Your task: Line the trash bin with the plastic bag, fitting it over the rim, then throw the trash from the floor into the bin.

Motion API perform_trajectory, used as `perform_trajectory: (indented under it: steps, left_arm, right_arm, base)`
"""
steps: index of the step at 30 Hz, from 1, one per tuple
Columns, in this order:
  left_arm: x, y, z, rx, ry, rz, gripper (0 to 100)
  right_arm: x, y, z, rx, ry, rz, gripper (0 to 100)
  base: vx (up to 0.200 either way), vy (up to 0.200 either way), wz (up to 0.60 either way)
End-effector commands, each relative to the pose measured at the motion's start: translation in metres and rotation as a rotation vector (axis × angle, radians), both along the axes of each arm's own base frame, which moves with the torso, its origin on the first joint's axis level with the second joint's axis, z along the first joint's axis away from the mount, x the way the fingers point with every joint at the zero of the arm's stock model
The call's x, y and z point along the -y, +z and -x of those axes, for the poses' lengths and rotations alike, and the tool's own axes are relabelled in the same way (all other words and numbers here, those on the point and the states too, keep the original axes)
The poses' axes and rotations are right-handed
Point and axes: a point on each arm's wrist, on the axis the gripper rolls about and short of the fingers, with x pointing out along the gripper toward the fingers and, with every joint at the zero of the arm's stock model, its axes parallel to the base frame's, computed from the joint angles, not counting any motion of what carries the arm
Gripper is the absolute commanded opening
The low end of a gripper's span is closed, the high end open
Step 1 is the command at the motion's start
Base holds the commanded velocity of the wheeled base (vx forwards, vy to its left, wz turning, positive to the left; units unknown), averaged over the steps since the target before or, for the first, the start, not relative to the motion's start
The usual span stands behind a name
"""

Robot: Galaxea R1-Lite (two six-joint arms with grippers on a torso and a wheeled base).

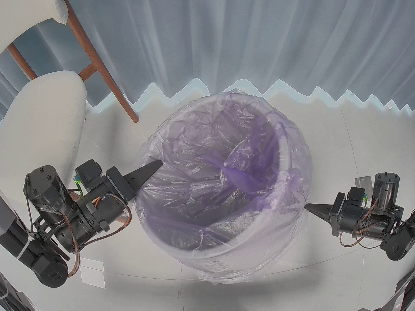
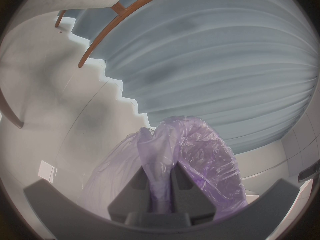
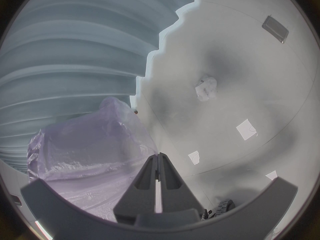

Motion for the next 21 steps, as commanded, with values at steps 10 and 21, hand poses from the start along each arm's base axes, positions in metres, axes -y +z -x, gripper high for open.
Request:
perform_trajectory:
  steps: [10, 21]
  left_arm:
    - [-0.001, 0.005, 0.004, 0.020, -0.005, 0.006, 0]
    - [-0.003, -0.002, 0.004, -0.011, 0.030, -0.005, 0]
  right_arm:
    - [0.008, 0.010, 0.012, 0.021, -0.065, -0.016, 100]
    - [0.018, 0.014, 0.090, 0.069, 0.001, 0.026, 100]
  base:
    - [0.000, 0.000, 0.00]
    - [0.000, 0.000, 0.00]
